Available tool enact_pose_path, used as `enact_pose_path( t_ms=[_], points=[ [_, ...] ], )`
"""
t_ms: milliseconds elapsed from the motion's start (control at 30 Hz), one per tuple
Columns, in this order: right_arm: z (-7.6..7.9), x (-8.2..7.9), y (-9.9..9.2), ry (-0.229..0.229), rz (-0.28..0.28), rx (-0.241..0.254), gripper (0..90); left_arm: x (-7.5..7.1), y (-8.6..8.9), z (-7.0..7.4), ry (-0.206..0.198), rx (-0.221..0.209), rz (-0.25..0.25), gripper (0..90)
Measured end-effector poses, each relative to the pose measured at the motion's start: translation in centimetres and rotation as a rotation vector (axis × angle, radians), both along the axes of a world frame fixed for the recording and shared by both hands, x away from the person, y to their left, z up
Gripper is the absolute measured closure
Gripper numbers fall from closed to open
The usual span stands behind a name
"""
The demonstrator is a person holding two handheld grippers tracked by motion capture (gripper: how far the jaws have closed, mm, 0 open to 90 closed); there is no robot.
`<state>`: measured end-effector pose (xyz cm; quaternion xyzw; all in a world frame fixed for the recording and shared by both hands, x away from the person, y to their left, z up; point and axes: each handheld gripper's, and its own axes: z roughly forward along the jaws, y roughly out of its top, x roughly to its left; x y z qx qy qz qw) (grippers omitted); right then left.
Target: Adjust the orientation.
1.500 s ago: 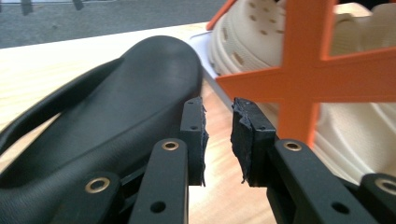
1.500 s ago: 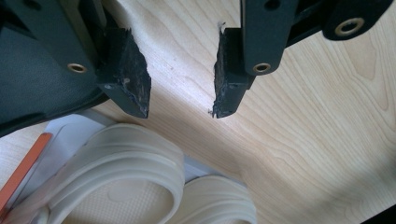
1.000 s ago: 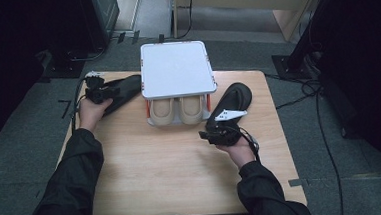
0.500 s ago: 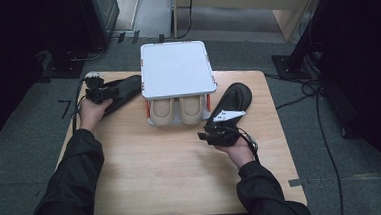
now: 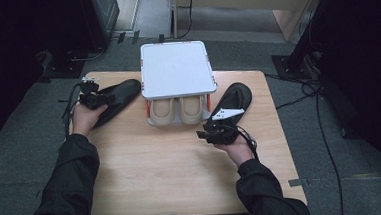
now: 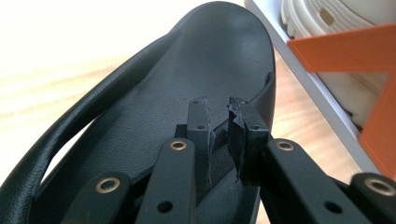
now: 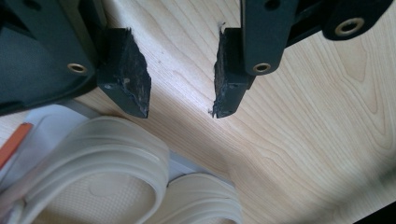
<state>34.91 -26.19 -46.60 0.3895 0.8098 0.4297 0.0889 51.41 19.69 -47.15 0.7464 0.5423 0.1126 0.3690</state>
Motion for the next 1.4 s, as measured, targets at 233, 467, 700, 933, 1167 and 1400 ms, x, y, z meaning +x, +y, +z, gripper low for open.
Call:
enact_pose_path(
  t_ms=[233, 467, 700, 933, 1167, 1400],
  points=[
    [0.0, 0.3, 0.6, -0.002, 0.02, 0.003, 56.7, -2.1, 0.6, 0.3, 0.029, -0.007, -0.011, 79.3],
    [0.1, 0.4, 0.8, 0.001, 0.023, 0.004, 56.7, -3.2, 0.5, 1.1, 0.03, -0.053, -0.01, 78.6],
    [-0.1, 0.4, 0.9, 0.004, 0.03, -0.003, 56.7, -1.4, -2.6, 0.6, -0.007, -0.037, 0.0, 79.1],
    [-0.1, 0.1, 0.6, 0.004, 0.022, -0.007, 56.7, -0.4, -5.0, -0.8, 0.026, 0.029, -0.034, 79.0],
    [0.1, 0.1, 0.2, -0.006, 0.014, -0.003, 56.7, -1.5, -4.5, -0.9, 0.039, -0.006, -0.057, 78.7],
    [0.1, 0.5, 0.2, -0.01, 0.016, -0.009, 56.7, -3.6, -4.1, -0.9, 0.055, -0.017, -0.099, 77.9]
  ],
)
